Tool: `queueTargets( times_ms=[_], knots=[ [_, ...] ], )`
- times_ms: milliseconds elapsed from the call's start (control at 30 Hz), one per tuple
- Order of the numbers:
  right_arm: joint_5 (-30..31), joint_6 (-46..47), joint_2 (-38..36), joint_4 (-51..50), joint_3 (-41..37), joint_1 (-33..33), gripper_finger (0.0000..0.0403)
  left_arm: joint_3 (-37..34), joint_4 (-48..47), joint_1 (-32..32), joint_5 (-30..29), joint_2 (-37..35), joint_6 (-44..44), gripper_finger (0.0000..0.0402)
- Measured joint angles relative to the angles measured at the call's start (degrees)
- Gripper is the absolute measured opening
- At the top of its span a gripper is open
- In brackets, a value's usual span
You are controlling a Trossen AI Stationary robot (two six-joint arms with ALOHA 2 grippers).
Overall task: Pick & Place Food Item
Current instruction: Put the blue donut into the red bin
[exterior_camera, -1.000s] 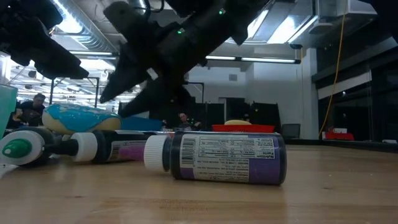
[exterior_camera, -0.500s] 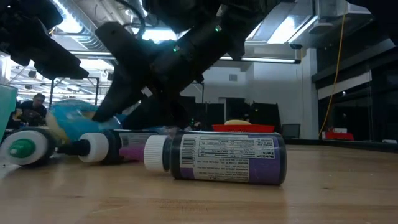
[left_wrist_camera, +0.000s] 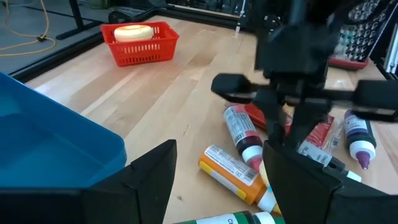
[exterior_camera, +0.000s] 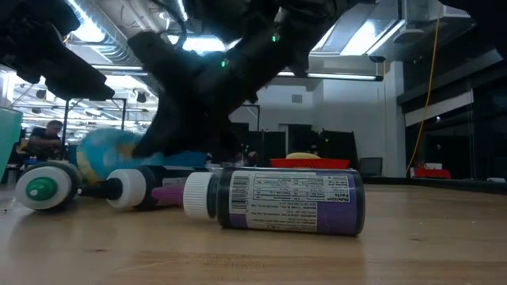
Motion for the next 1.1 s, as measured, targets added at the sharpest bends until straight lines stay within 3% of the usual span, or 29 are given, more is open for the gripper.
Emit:
queueTargets(
  times_ms=[233, 367, 633, 867, 1000, 1100],
  knots=[
    [-0.4, -5.2, -6.0, -1.8, 0.0, -0.2, 0.0011, 0.0, 0.0, 0.0, -0.6, 0.0, 0.0, 0.0235],
    [3.1, -8.7, -11.0, -6.2, 0.0, -1.1, 0.0011, 0.0, 0.1, 0.0, -0.7, 0.0, 0.0, 0.0235],
    [17.7, -13.7, -22.3, -24.1, 0.0, -6.1, 0.0011, 0.0, 0.4, 0.0, -0.3, 0.0, 0.7, 0.0235],
    [30.2, -11.4, -30.2, -40.9, 0.0, -14.5, 0.0011, -0.2, 0.8, 0.0, 0.0, 0.0, 0.7, 0.0235],
    [29.5, -10.3, -30.8, -44.6, 0.0, -22.1, 0.0011, -0.2, 0.5, 0.0, 0.0, 0.0, 0.7, 0.0235],
    [22.7, -10.0, -30.1, -43.9, 0.0, -28.5, 0.0011, -0.2, 0.7, 0.0, 0.0, 0.0, 0.7, 0.0235]
  ],
)
